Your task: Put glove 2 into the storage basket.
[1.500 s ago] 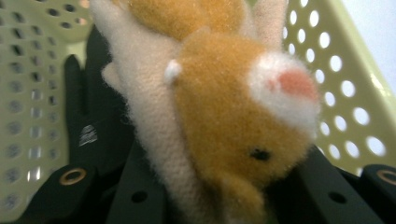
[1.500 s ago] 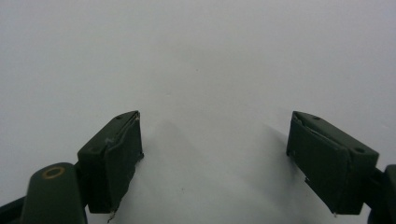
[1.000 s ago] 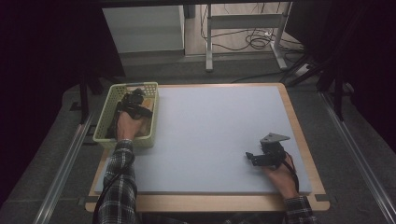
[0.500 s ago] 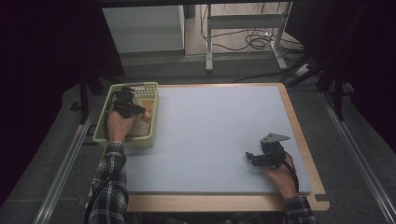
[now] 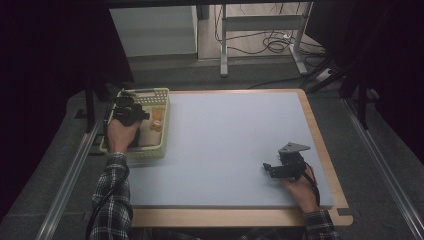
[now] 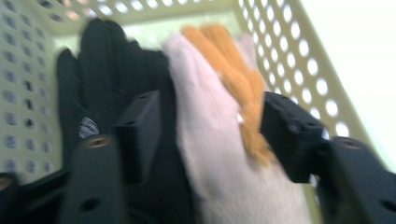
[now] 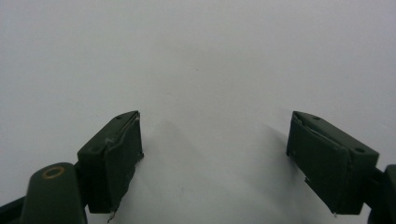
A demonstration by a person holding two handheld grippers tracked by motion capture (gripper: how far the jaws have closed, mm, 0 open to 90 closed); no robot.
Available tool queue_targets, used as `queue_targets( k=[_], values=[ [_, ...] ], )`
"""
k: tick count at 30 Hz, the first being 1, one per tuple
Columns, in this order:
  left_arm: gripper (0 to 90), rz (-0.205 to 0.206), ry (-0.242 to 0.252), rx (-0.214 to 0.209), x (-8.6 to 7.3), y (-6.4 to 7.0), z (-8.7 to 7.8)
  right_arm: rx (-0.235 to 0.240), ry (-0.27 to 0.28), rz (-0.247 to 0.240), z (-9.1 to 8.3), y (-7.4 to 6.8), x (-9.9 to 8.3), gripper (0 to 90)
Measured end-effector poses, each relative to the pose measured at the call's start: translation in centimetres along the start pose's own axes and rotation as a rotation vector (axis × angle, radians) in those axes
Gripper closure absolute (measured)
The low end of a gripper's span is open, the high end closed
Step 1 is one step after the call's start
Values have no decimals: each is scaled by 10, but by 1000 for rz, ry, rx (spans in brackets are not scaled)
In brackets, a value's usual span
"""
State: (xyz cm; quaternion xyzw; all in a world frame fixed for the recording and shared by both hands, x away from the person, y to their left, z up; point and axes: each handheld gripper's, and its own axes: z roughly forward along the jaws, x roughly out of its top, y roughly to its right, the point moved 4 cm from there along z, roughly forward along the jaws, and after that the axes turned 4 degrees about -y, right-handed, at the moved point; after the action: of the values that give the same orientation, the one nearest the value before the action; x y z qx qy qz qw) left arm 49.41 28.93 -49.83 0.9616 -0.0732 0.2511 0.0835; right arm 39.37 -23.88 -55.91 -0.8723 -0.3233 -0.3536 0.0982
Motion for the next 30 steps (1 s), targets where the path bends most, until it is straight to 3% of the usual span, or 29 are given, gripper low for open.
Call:
queue_targets(
  k=[2, 4, 9, 13, 25, 30],
  values=[
    [573, 19, -62, 17, -4, 1, 11, 0, 0, 0, 0, 0, 0, 178],
    [649, 7, -103, 26, -6, 2, 23, -1, 0, -1, 0, 0, 0, 178],
    [722, -15, -108, -19, 0, 10, 35, 0, 1, 2, 0, 0, 0, 178],
    [723, 6, -124, 11, 3, 16, 36, 0, 0, 0, 0, 0, 0, 179],
    [358, 11, -18, 47, 1, 1, 9, -1, 2, -1, 0, 0, 0, 178],
    [230, 9, 46, 14, -3, 0, -1, -2, 2, -1, 0, 0, 0, 178]
  ],
)
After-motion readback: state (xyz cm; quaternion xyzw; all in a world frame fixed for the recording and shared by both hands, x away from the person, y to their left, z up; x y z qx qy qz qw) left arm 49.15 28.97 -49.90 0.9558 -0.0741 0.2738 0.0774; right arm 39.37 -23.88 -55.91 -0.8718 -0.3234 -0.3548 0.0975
